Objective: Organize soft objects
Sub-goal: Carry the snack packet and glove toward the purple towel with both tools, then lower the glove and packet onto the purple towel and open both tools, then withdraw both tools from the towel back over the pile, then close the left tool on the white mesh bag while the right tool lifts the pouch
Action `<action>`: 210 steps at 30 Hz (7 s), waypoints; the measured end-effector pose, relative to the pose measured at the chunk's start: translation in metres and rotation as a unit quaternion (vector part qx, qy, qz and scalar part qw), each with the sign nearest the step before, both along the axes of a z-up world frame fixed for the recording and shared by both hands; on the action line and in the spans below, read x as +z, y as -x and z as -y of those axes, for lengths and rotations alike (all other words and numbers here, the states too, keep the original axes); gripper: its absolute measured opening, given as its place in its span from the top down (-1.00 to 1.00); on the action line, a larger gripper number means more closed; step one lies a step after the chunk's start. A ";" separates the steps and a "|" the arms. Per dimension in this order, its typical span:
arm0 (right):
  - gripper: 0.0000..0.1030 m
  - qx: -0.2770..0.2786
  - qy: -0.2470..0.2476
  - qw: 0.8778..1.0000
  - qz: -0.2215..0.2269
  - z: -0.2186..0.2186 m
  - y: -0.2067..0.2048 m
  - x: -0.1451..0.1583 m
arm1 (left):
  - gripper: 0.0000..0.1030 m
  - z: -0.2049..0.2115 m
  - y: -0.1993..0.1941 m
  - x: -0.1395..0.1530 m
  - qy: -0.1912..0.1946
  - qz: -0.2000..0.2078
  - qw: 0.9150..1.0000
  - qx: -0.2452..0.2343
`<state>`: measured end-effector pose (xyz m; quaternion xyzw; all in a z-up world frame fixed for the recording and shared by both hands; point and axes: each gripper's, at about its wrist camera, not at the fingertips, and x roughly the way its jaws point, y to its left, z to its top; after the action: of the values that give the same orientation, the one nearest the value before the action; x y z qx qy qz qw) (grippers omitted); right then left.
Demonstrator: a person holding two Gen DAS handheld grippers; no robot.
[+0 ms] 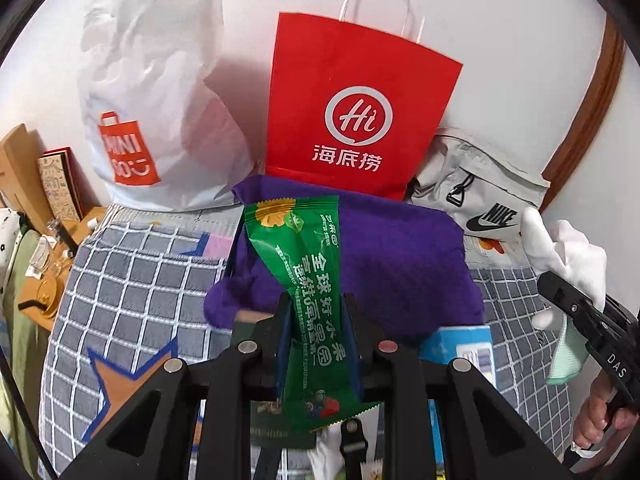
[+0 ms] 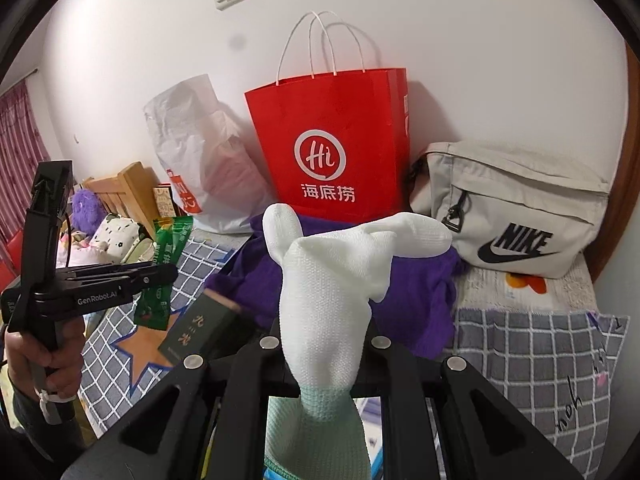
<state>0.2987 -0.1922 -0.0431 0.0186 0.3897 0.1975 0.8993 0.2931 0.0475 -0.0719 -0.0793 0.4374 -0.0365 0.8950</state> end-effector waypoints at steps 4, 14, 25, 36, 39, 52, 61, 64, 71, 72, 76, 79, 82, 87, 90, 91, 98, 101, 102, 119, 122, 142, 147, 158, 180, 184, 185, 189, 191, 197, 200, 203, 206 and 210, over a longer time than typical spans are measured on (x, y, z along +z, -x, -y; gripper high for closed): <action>0.74 0.004 0.005 1.000 -0.010 -0.007 -0.026 -0.010 | 0.56 0.004 -0.027 -0.008 -0.009 -0.009 1.000 -0.008; 0.74 0.008 0.024 0.999 -0.033 -0.019 -0.087 -0.035 | 0.56 0.006 -0.088 -0.027 -0.003 -0.034 0.999 -0.028; 0.74 -0.003 0.043 0.996 -0.075 -0.016 -0.134 -0.084 | 0.56 0.013 -0.134 -0.061 -0.008 -0.083 0.996 -0.040; 0.73 -0.005 0.069 0.991 -0.114 -0.010 -0.154 -0.124 | 0.56 0.023 -0.154 -0.091 -0.028 -0.120 0.991 -0.049; 0.73 -0.005 0.076 0.989 -0.126 -0.009 -0.157 -0.131 | 0.56 0.024 -0.160 -0.100 -0.016 -0.136 0.989 -0.052; 0.73 -0.004 0.095 0.983 -0.156 -0.014 -0.167 -0.157 | 0.55 0.037 -0.175 -0.132 -0.030 -0.179 0.982 -0.056; 0.71 -0.010 0.097 0.982 -0.165 -0.018 -0.172 -0.164 | 0.50 0.036 -0.179 -0.135 -0.033 -0.176 0.982 -0.055; 0.67 -0.009 0.099 0.981 -0.169 -0.020 -0.173 -0.167 | 0.50 0.033 -0.181 -0.134 -0.034 -0.176 0.982 -0.055; 0.40 -0.006 0.095 0.981 -0.169 -0.019 -0.172 -0.167 | 0.47 0.032 -0.181 -0.132 -0.033 -0.177 0.982 -0.056; 0.21 -0.005 0.094 0.981 -0.170 -0.020 -0.172 -0.167 | 0.44 0.032 -0.181 -0.132 -0.033 -0.178 0.982 -0.055; -0.37 0.008 0.079 0.984 -0.157 -0.019 -0.168 -0.159 | 0.02 0.033 -0.181 -0.127 -0.037 -0.172 0.983 -0.057; -0.58 0.012 0.078 0.987 -0.141 -0.020 -0.164 -0.150 | -0.16 0.033 -0.178 -0.117 -0.036 -0.160 0.985 -0.057; -0.58 0.002 0.080 0.988 -0.133 -0.018 -0.161 -0.141 | -0.22 0.029 -0.173 -0.106 -0.029 -0.150 0.987 -0.051; -0.62 -0.012 0.074 0.989 -0.126 -0.012 -0.150 -0.127 | -0.22 0.014 -0.160 -0.080 -0.024 -0.132 0.990 -0.033; -0.63 -0.016 0.105 0.989 -0.101 -0.015 -0.143 -0.121 | -0.22 0.006 -0.145 -0.062 -0.033 -0.117 0.992 -0.024; -0.64 -0.019 0.121 0.988 -0.095 -0.017 -0.143 -0.121 | -0.22 0.004 -0.139 -0.055 -0.034 -0.112 0.993 -0.023; -0.75 -0.055 0.157 0.983 -0.085 -0.016 -0.149 -0.116 | -0.22 -0.012 -0.098 -0.034 -0.039 -0.102 0.994 -0.015; -0.75 -0.030 0.102 0.987 -0.123 -0.015 -0.147 -0.119 | -0.22 -0.011 -0.084 -0.037 -0.038 -0.106 0.994 -0.017; -0.75 -0.029 0.084 0.987 -0.133 -0.013 -0.145 -0.119 | -0.22 -0.010 -0.082 -0.041 -0.038 -0.107 0.993 -0.017; -0.81 -0.065 -0.055 0.980 -0.177 0.015 -0.164 -0.119 | -0.22 -0.007 -0.077 -0.060 -0.038 -0.115 0.992 -0.026; -0.81 -0.061 -0.061 0.982 -0.168 0.017 -0.166 -0.115 | -0.22 -0.005 -0.085 -0.064 -0.034 -0.114 0.992 -0.028; -0.69 -0.039 -0.023 0.987 -0.151 0.008 -0.098 -0.081 | -0.22 -0.023 -0.025 -0.030 -0.035 -0.056 0.998 -0.003; -0.69 -0.021 -0.019 0.991 -0.131 -0.002 -0.047 -0.063 | -0.22 -0.025 0.013 -0.024 -0.025 -0.057 0.998 -0.009; -0.69 0.014 -0.019 0.996 -0.086 -0.015 0.068 -0.036 | -0.22 -0.034 0.105 -0.041 -0.007 -0.061 0.998 0.006; -0.69 -0.009 -0.012 0.995 -0.097 0.008 0.183 -0.078 | -0.22 0.007 0.185 -0.119 -0.031 -0.075 0.993 -0.088; -0.69 -0.005 -0.002 0.995 -0.096 0.008 0.190 -0.085 | -0.39 0.020 0.185 -0.124 -0.028 -0.065 0.991 -0.115; -0.70 -0.003 0.000 0.995 -0.095 0.007 0.192 -0.086 | -0.40 0.022 0.184 -0.126 -0.027 -0.062 0.991 -0.118; -0.69 0.021 0.028 0.995 -0.092 -0.004 0.194 -0.095 | -0.40 0.025 0.177 -0.133 -0.034 -0.055 0.992 -0.106; -0.69 0.035 0.038 0.995 -0.089 -0.011 0.194 -0.098 | -0.29 0.027 0.177 -0.134 -0.043 -0.044 0.993 -0.098; -0.69 0.080 0.054 0.993 -0.067 -0.037 0.192 -0.101 | 0.74 0.016 0.177 -0.133 -0.024 -0.043 0.995 -0.092; -0.69 0.101 0.074 0.991 -0.055 -0.052 0.190 -0.107 | 0.79 0.008 0.181 -0.131 -0.019 -0.044 0.995 -0.087; -0.69 0.110 0.096 0.988 -0.051 -0.064 0.187 -0.119 | 0.79 0.002 0.184 -0.128 -0.020 -0.042 0.996 -0.079; -0.69 0.105 0.137 0.984 -0.042 -0.074 0.182 -0.132 | 0.79 -0.002 0.185 -0.127 -0.017 -0.043 0.996 -0.070; -0.30 0.087 0.188 0.978 -0.038 -0.076 0.181 -0.149 | 0.79 -0.006 0.186 -0.128 -0.010 -0.046 0.997 -0.064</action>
<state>0.1176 -0.1162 -0.1921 -0.1770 0.4542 0.1975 0.8505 0.1068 0.0536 -0.1997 -0.0438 0.4829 -0.0861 0.8703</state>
